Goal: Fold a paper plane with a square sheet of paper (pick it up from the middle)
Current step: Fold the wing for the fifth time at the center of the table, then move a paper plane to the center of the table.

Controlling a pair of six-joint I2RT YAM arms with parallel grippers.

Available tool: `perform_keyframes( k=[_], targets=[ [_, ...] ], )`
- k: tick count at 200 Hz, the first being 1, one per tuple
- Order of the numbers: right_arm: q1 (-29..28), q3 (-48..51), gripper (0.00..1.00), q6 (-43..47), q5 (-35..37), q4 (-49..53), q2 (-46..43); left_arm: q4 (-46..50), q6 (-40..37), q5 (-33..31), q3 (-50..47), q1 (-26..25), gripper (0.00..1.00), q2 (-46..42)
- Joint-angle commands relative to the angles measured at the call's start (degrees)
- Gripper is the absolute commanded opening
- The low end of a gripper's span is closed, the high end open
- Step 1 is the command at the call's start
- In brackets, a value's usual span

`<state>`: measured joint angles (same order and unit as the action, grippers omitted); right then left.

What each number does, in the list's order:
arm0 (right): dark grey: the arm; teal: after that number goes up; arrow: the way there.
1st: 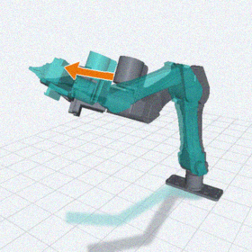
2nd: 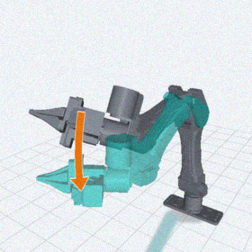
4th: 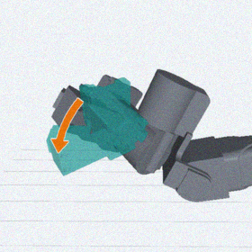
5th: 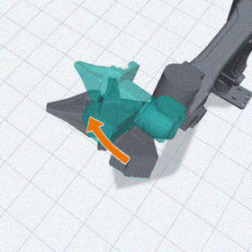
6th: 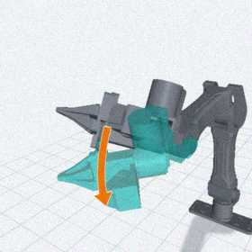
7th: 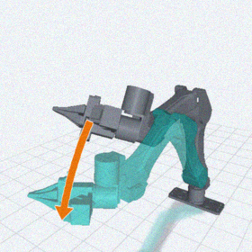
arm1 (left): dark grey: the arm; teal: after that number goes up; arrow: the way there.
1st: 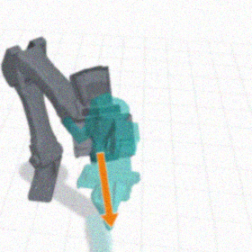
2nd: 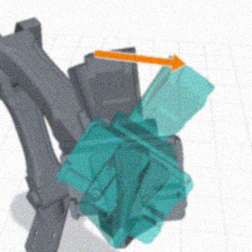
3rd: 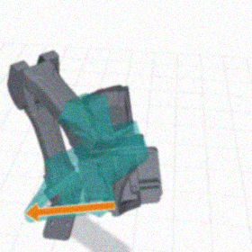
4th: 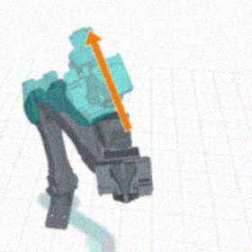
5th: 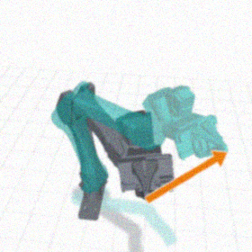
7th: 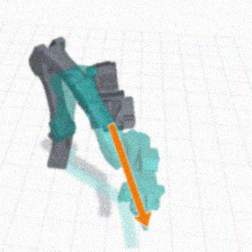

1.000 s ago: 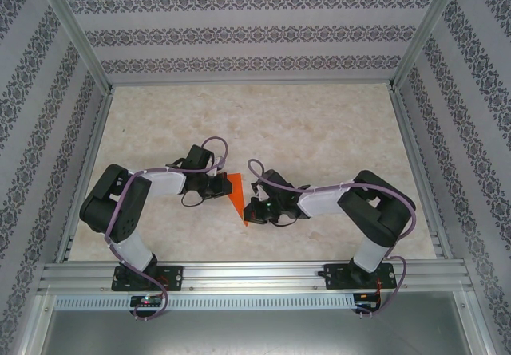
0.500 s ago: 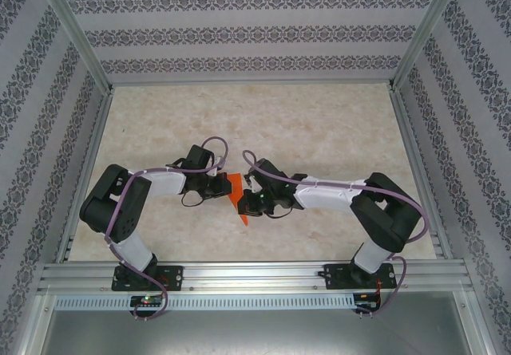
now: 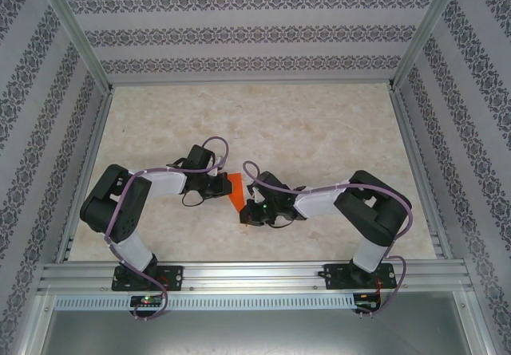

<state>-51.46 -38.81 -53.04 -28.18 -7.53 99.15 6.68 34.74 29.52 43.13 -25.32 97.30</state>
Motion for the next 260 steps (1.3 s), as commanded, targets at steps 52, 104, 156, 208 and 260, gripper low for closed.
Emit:
perform_keyframes(
  k=[52, 104, 156, 208, 260],
  targets=[
    [-1.4, 3.9, 0.05, -1.9, 0.6, 6.9, -6.2, 2.7, -0.6, -5.7, -0.5, -0.4, 0.0, 0.8],
    [-0.6, -3.2, 0.06, 3.3, 12.6, 18.9, -13.2, 4.0, -0.4, -4.7, 0.6, -1.2, 0.04, -4.3],
    [0.1, -3.0, 0.16, 4.2, 28.2, 25.2, -23.2, 10.6, -0.5, -9.0, 3.7, -1.7, 0.21, -12.4],
    [2.1, 3.5, 0.38, -0.2, 39.6, 24.6, -33.7, 21.3, 1.1, -22.0, 5.4, -3.7, 0.52, -21.3],
    [6.1, 12.8, 0.6, -4.3, 39.6, 17.5, -41.5, 32.2, 6.7, -36.7, 9.4, -10.9, 0.68, -22.9]
  ],
)
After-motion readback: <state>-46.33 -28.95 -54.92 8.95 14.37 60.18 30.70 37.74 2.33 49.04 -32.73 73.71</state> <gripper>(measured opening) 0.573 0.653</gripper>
